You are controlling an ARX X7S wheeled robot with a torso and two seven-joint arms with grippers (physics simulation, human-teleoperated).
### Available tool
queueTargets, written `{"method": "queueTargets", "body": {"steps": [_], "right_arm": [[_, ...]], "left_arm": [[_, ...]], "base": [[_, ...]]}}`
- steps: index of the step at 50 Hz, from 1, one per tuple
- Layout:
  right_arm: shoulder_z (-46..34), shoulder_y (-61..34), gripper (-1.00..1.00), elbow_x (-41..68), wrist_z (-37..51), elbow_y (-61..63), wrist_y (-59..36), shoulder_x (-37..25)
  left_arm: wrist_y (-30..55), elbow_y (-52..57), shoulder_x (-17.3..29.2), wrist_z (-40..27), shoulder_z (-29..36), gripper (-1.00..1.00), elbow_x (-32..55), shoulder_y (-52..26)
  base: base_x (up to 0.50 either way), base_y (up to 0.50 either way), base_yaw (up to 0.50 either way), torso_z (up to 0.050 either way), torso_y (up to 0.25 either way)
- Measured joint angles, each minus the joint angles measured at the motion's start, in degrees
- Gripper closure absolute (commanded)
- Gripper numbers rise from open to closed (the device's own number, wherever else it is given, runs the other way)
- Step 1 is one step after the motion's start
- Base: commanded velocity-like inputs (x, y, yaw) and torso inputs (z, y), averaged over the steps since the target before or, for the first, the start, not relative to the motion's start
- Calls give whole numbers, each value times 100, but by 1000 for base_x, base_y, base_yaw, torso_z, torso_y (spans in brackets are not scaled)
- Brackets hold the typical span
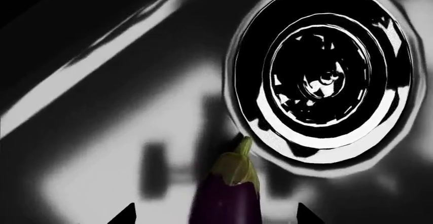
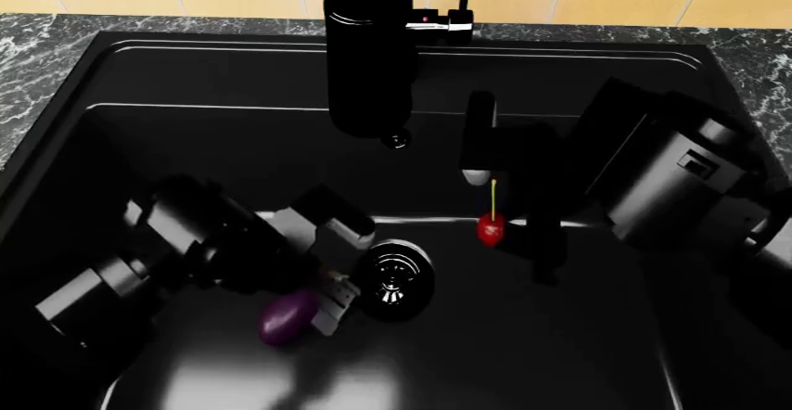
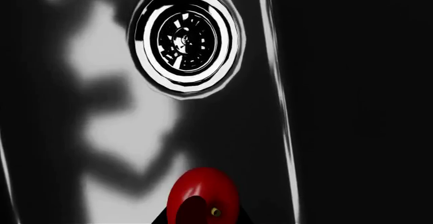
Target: Pick up the fruits and vegetables and place them in the sink. Turn on the sink faucet to wash them. Then turn the sink off and put them in the tray.
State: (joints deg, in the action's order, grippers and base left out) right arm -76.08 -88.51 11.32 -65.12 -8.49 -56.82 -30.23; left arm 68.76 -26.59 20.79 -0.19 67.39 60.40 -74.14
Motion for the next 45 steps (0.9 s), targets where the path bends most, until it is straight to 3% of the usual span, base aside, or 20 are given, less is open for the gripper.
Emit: {"method": "queueTargets", "body": {"steps": [9, 10, 31, 45], "right_arm": [[-9, 2, 100, 5, 14, -21, 7, 8], [-10, 3, 100, 5, 16, -26, 10, 9], [-4, -13, 100, 34, 46, 4, -13, -16], [45, -100, 100, 66, 76, 211, -177, -134]], "left_arm": [[18, -131, -40, 44, 67, -100, -21, 37], [19, -140, -42, 48, 71, 100, -21, 42], [2, -50, 7, 33, 74, 100, -34, 91], [-17, 1181, 564, -652, -391, 100, 285, -1]], "base": [[0, 0, 0, 0, 0], [0, 0, 0, 0, 0], [0, 0, 0, 0, 0], [0, 0, 0, 0, 0]]}}
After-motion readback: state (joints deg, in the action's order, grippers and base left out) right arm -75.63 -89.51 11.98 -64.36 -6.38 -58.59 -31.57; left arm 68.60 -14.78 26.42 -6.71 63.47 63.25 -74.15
